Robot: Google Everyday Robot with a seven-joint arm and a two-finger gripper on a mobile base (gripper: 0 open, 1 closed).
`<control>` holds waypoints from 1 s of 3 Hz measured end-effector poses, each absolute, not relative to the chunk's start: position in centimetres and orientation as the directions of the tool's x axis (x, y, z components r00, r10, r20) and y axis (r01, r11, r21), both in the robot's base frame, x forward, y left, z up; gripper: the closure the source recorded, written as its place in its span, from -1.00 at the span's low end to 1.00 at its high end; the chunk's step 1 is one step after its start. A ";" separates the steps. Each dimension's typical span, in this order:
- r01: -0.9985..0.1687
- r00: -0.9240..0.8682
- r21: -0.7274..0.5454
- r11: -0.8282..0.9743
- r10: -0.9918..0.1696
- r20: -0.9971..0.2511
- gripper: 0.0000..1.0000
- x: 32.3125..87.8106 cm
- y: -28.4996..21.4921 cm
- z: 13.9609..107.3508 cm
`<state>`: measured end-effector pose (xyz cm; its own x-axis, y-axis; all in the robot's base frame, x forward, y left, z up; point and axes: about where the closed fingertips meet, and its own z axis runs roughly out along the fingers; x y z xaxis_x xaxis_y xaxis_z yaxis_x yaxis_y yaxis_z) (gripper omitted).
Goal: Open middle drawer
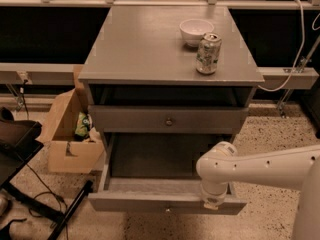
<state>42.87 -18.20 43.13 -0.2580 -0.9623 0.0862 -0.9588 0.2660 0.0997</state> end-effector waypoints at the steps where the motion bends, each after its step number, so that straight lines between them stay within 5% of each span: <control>1: -0.959 -0.258 0.100 0.266 -0.962 0.086 1.00 42.9 -18.2 43.3; 3: -0.959 -0.258 0.100 0.266 -0.962 0.086 1.00 42.9 -18.2 43.4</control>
Offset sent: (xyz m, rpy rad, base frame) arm -0.2711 -0.0908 0.1225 -0.0445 0.2615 -0.2923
